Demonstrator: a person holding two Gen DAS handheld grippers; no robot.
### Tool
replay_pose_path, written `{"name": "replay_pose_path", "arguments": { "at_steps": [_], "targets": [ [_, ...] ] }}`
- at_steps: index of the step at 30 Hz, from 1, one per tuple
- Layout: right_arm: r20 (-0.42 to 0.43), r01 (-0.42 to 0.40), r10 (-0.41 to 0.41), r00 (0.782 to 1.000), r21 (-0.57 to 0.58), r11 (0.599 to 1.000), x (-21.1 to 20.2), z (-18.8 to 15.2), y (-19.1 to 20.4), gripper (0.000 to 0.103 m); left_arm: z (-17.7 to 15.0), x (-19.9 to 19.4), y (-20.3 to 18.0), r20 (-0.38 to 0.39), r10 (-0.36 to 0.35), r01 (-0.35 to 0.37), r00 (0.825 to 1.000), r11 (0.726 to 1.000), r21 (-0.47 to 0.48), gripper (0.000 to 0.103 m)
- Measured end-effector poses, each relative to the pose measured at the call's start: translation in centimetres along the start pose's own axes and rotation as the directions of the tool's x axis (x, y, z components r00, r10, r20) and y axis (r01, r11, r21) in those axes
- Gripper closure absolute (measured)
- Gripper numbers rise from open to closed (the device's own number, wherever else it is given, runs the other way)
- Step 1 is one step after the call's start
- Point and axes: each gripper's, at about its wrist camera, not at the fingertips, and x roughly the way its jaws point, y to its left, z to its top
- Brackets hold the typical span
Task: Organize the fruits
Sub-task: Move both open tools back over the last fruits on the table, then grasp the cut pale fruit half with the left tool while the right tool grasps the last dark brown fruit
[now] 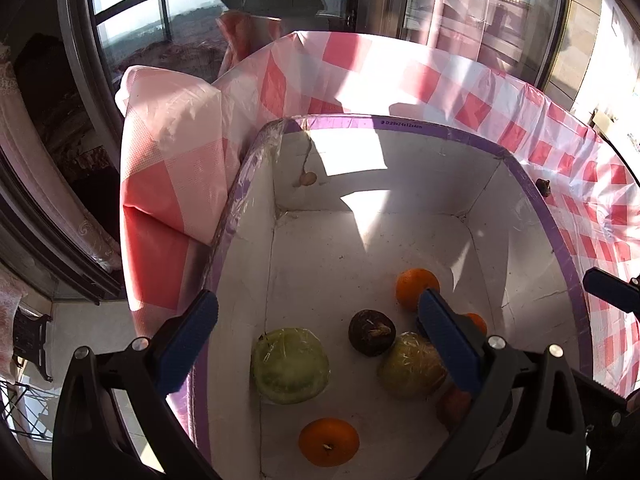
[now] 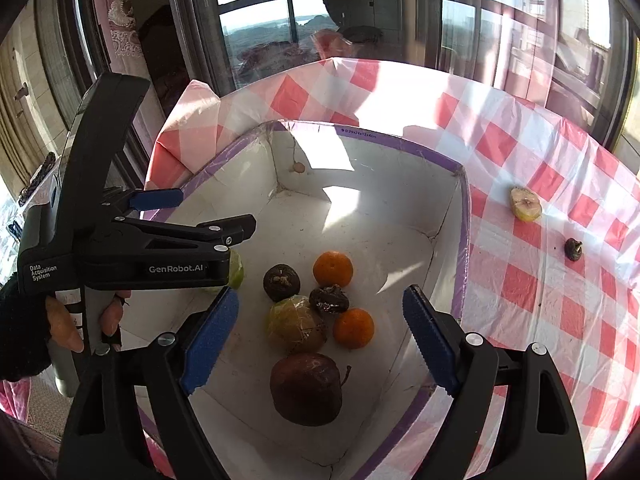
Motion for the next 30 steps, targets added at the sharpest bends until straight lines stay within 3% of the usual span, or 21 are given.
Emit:
{"name": "replay_pose_path", "arguments": {
  "at_steps": [2,6,9,12,16,20,26,30],
  "targets": [
    [0.025,0.028,-0.029,0.999,0.048,0.998,-0.6,0.3,-2.5,0.017,0.1,0.2,-0.7,-0.014,0.039,-0.039,0.999,0.999,0.024,0.002],
    [0.002,0.107,-0.109,0.994,0.171,0.979,-0.2,-0.3,-8.5,0.017,0.4,0.3,-1.6,-0.03,0.057,-0.058,0.998,0.998,-0.029,0.003],
    [-0.06,0.179,-0.169,0.984,0.291,0.94,0.8,-1.9,-13.8,0.017,0.8,0.5,-3.3,-0.049,0.072,-0.074,0.996,0.996,-0.044,0.003],
    [-0.133,0.271,-0.239,0.962,0.364,0.891,1.9,-3.8,-18.6,0.017,1.8,-0.3,-5.6,-0.009,0.067,-0.067,0.998,0.997,-0.044,0.003],
    [-0.189,0.378,-0.331,0.924,0.341,0.861,3.7,-5.3,-23.5,0.017,3.8,-1.7,-9.6,0.06,0.027,-0.026,0.998,0.999,-0.023,0.003],
    [-0.191,0.425,-0.385,0.903,0.263,0.866,6.0,-5.3,-27.2,0.017,5.8,-2.1,-14.0,0.105,-0.029,0.029,0.994,1.0,0.005,0.003],
    [-0.167,0.417,-0.388,0.907,0.218,0.882,9.8,-3.4,-31.6,0.02,7.4,-0.5,-21.6,0.1,-0.092,0.085,0.991,0.994,0.07,0.003],
    [-0.162,0.393,-0.365,0.917,0.207,0.896,12.2,-2.1,-33.9,0.029,7.4,2.1,-25.7,0.05,-0.104,0.098,0.993,0.989,0.115,0.003]
  ]
}}
